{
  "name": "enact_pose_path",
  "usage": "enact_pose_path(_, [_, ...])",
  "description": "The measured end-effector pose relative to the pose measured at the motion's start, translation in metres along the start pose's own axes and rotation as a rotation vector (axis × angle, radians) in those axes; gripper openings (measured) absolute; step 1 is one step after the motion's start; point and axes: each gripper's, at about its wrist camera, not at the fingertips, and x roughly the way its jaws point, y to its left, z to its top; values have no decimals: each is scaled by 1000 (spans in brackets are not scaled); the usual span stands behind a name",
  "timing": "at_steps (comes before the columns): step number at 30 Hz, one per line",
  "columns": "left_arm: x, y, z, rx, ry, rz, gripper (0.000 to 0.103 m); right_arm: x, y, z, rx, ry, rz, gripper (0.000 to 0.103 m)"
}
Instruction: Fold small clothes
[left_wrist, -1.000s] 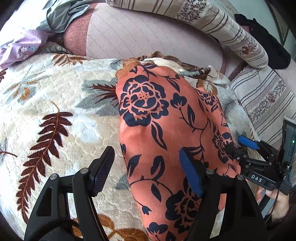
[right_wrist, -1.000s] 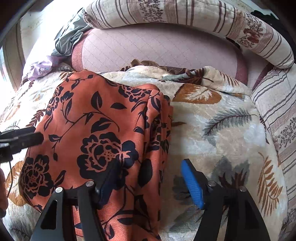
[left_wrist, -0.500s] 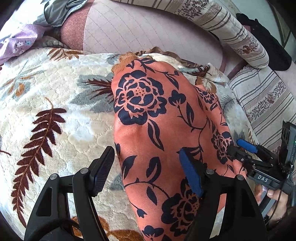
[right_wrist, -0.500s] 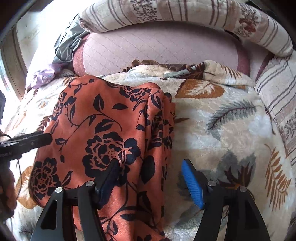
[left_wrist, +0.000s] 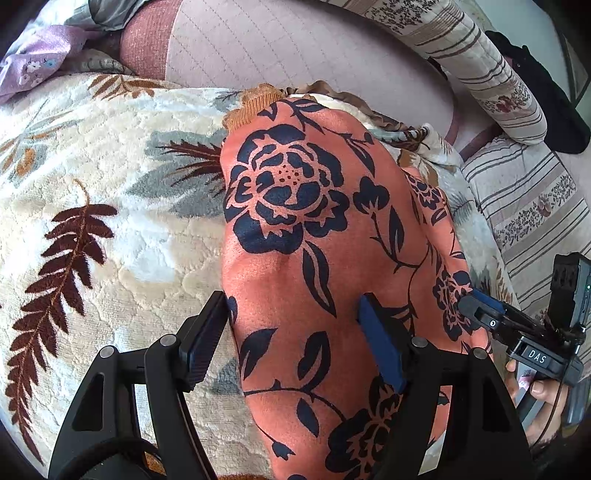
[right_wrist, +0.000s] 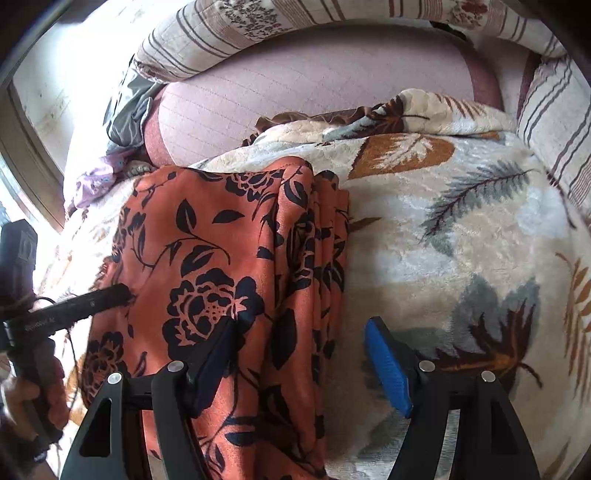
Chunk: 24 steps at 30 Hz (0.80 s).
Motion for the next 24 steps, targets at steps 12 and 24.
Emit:
enact_pose_path(12, [28, 8, 15, -28, 51, -53, 82, 44, -24, 8, 164, 51, 174, 74])
enact_pose_path(24, [13, -7, 13, 46, -1, -15, 49, 42, -7, 9, 173, 24, 178, 37])
